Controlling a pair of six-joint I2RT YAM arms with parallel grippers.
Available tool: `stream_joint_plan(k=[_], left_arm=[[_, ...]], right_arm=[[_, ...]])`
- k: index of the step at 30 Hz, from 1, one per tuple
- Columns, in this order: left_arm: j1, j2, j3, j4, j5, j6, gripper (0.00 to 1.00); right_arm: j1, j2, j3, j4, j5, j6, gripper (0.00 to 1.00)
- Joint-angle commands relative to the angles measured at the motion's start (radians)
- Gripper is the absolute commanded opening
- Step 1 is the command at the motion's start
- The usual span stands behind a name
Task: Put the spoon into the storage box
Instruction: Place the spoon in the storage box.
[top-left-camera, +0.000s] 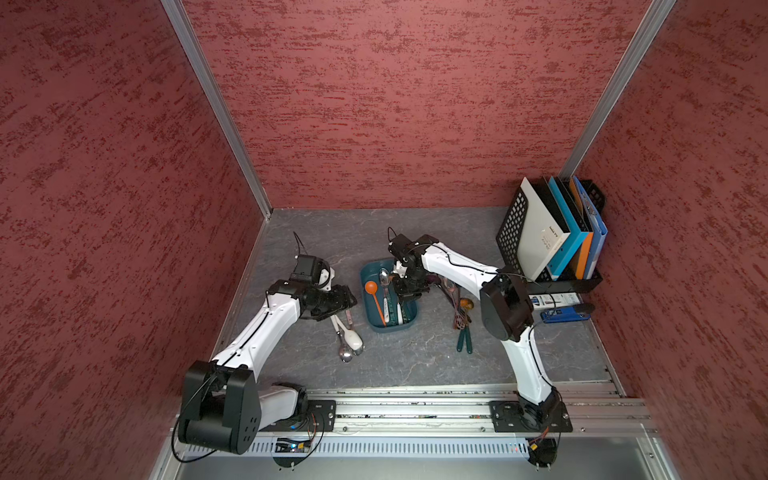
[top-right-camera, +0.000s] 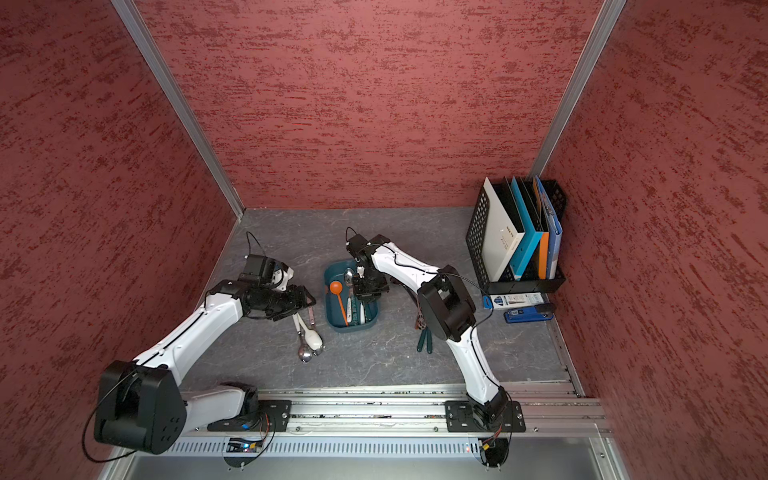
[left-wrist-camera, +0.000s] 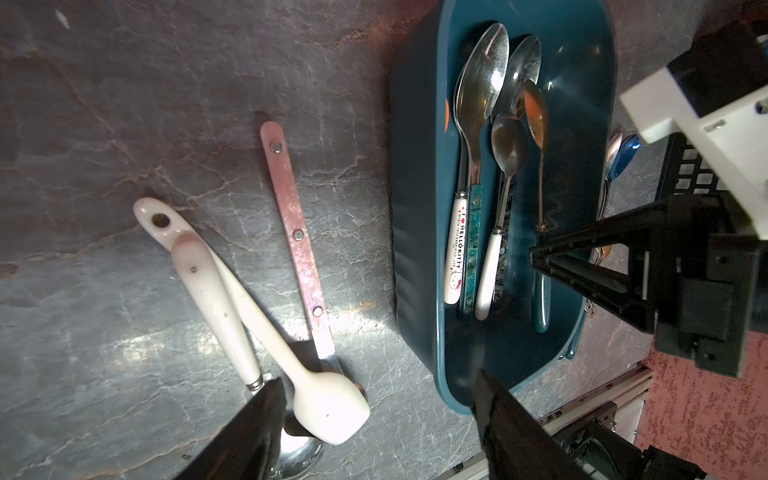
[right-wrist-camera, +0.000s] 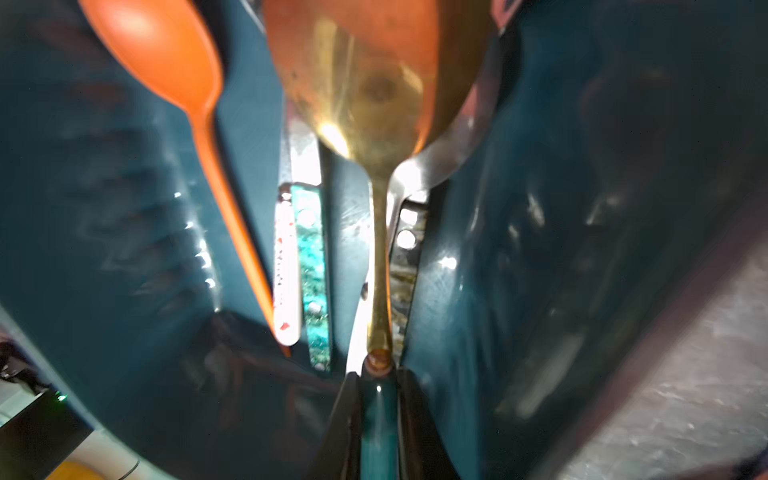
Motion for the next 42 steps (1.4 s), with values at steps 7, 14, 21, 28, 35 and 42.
stream_joint_plan(k=[7,14,21,28,35,42], left_arm=[[0.005,-0.01,-0.022,0.031,0.014,0.002,0.75],[0.005,-0.002,-0.01,0.024,0.014,0.004,0.74],[0.001,-0.012,-0.011,0.012,0.006,0.002,0.74],[-0.012,-0.013,0.011,-0.009,-0.006,0.008,0.73],[-0.069,0.012,0.057,-0.05,-0.07,0.038,0.73],[-0.128,0.089,0.118,-0.071,-0.102,0.044,0.73]], right_arm=[[0.006,0.057,0.077,-0.064,0.034,0.025,0.13],[0.005,0.09,0.095,-0.068,0.018,0.027,0.14],[0.005,0.105,0.105,-0.074,0.015,0.026,0.16],[0.005,0.071,0.09,-0.057,0.027,0.025,0.27],[0.005,-0.014,0.072,-0.045,0.074,0.01,0.4],[0.003,-0.153,0.046,-0.038,0.146,-0.028,0.42]])
